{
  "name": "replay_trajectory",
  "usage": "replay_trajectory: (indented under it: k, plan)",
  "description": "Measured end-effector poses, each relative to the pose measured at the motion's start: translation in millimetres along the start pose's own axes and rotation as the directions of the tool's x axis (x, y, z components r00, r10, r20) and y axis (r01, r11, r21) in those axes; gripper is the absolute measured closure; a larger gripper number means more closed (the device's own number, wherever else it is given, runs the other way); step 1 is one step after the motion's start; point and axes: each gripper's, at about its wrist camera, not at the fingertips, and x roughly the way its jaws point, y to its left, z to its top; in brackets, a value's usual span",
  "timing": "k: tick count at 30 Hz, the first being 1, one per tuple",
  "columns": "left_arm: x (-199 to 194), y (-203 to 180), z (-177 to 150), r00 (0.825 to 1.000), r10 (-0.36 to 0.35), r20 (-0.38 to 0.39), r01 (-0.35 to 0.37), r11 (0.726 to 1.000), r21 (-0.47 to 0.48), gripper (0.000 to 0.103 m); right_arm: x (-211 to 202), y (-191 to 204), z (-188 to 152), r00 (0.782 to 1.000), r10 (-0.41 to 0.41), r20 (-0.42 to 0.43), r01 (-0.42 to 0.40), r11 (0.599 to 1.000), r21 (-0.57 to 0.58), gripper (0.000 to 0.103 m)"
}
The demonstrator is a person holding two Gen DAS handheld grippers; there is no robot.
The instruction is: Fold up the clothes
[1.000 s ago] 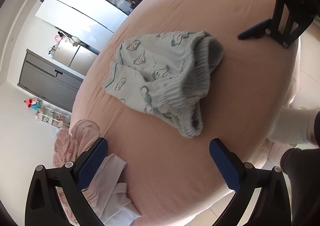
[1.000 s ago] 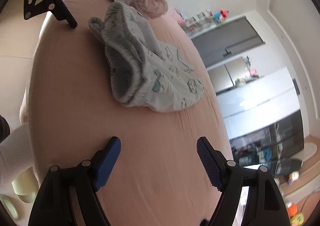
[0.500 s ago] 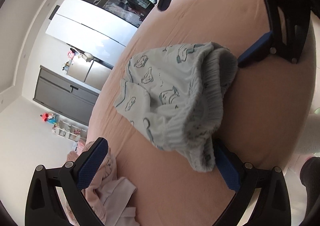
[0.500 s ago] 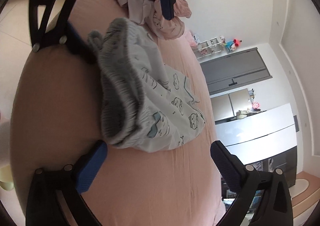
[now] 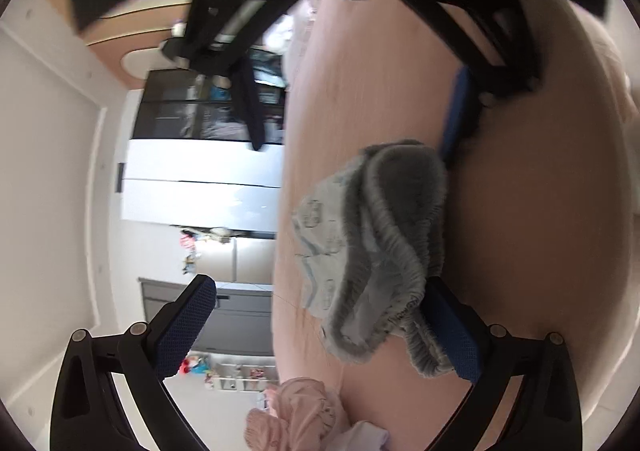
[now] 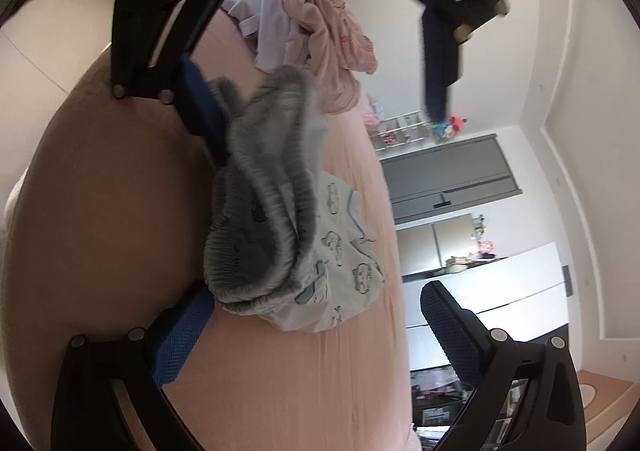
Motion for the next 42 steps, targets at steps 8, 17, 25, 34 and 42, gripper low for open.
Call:
replay_trajectory:
  k: [8,17,25,34,42]
  plan:
    - [8,5,4,0.993,-0.108,-0.046,0.106,0.993,-0.043,0.0,11,-9,-6,0.996,-0.032,-0.084,0.046,0.986,0.162,0.0]
    - [19,15,3,0.942,-0.334,-0.042,0.333,0.943,-0.027,0.032,17,-11,-11,0.998,0.008,-0.06,0.001,0.99,0.143,0.0]
    - [47,71,-5,0.78,-0.626,-0.01,0.545,0.686,-0.483,0.084,15,1,-1,0.999,0.021,-0.029,-0.021,0.999,-0.023,0.0]
    - [46,107,-8,0.762,-0.645,0.052,0.525,0.569,-0.633,0.084,36,2,8,0.999,0.042,-0.03,-0.045,0.993,-0.108,0.0]
    - [31,91,-1,0.768,-0.64,-0.025,0.5,0.623,-0.602,0.081,65,36,10,0.993,0.027,-0.116,-0.044,0.988,-0.151,0.092]
